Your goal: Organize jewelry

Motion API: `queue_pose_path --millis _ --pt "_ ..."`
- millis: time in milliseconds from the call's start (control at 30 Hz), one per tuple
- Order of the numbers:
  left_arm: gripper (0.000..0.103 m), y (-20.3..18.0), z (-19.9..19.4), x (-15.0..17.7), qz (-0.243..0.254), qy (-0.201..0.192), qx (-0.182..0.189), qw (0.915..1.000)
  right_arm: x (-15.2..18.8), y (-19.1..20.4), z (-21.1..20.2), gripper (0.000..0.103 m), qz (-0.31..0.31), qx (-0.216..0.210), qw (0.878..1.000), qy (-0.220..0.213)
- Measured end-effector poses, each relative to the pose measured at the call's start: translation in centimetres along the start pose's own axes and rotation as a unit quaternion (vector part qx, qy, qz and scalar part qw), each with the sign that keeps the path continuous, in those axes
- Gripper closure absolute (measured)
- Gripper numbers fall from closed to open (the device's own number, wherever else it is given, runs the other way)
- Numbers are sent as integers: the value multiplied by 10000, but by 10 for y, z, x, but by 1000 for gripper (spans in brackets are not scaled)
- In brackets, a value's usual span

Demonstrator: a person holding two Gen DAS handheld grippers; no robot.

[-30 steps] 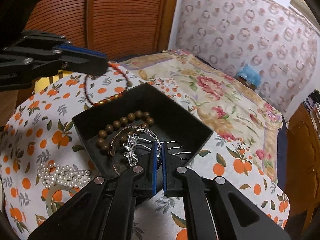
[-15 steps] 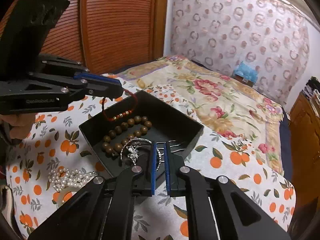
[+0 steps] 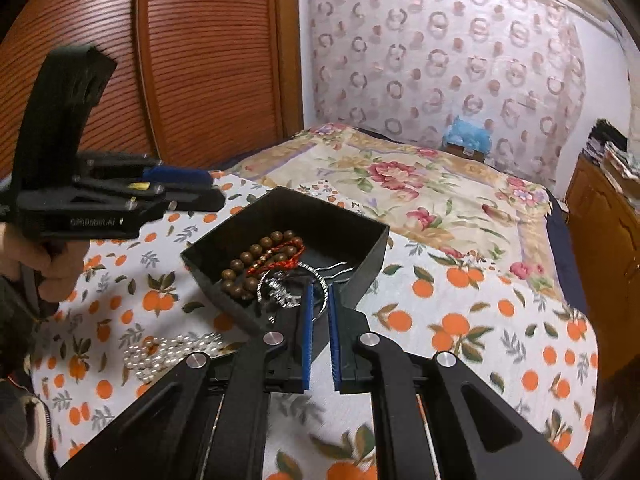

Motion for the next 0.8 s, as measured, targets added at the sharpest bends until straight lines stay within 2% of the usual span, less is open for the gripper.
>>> queue_pose_path --millis 133,267,633,800 --pt "59 2 -13 22 -20 7 -83 10000 14 4 -8 93 102 29 9999 29" --pt "59 4 -22 46 -157 95 -116 9998 28 10 -10 93 166 27 9998 131" --pt "59 12 -37 87 -337 349 -217 9986 56 24 -14 93 171 2 9990 417" --pt "59 12 -41 95 -365 411 -221 9982 69 26 -14 93 141 45 9977 664"
Point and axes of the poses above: each gripper's, at about its wrist camera, not at the fingertips, and z roughly the way its jaws point, y to its left, x to its underside, the point moved 2 cm from there along z, roughly the way its jaws point, and after that the axes turned 12 degrees about -y, right-handed, at the moved point
